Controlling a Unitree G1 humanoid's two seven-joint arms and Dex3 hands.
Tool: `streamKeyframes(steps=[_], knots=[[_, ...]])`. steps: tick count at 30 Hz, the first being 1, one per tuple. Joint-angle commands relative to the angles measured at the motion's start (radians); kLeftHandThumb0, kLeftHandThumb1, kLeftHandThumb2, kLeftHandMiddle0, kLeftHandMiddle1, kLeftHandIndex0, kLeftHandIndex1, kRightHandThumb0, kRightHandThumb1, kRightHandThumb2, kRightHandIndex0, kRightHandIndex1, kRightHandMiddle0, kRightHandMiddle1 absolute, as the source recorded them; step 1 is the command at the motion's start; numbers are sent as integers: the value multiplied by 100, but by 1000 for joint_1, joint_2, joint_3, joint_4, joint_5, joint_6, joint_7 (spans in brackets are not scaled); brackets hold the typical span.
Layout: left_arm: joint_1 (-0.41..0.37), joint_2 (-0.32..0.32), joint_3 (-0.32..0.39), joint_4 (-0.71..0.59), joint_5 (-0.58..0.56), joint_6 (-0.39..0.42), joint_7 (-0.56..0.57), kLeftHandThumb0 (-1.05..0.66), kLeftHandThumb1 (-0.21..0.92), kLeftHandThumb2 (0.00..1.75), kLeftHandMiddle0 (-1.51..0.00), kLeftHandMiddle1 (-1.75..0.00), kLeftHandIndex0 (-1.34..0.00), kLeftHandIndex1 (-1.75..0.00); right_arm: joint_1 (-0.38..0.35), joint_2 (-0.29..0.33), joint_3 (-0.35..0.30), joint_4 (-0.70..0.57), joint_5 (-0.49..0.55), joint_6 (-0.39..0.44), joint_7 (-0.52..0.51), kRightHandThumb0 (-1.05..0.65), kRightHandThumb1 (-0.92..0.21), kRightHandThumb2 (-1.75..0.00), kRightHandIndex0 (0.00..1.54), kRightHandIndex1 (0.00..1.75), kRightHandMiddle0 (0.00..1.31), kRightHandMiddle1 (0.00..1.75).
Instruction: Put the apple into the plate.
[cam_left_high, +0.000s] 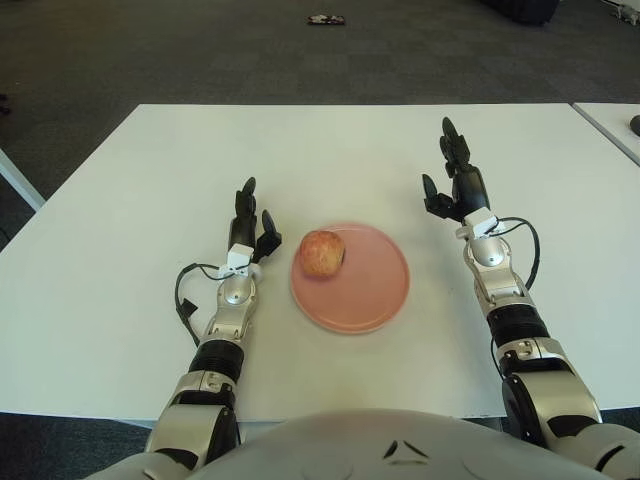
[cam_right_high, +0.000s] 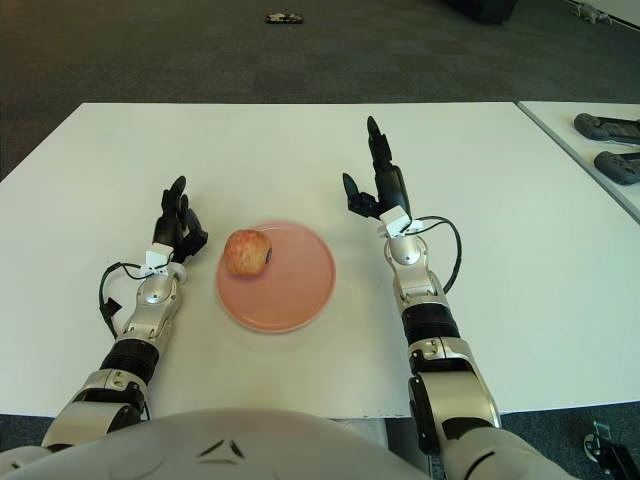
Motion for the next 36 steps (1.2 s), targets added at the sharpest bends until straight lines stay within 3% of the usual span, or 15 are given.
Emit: streamKeyframes(steps=[1,19,36], knots=[[22,6,2,-1,3,20,-7,-82,92,102,-18,0,0,-46,15,23,-16,27,22,3,-21,-93,-92,-92,0,0,0,0],[29,10,-1,-12,11,22,-6,-81,92,103,-19,-1,0,-46,45,92,-50,196,75,-28,-43,-80,-92,-98,2,1,0,0],[37,8,-1,-27,8,30,-9,-82,92,102,-19,-1,0,-45,91,116,-68,211,117,17,-18,-77,-92,-97,5,3,1,1]])
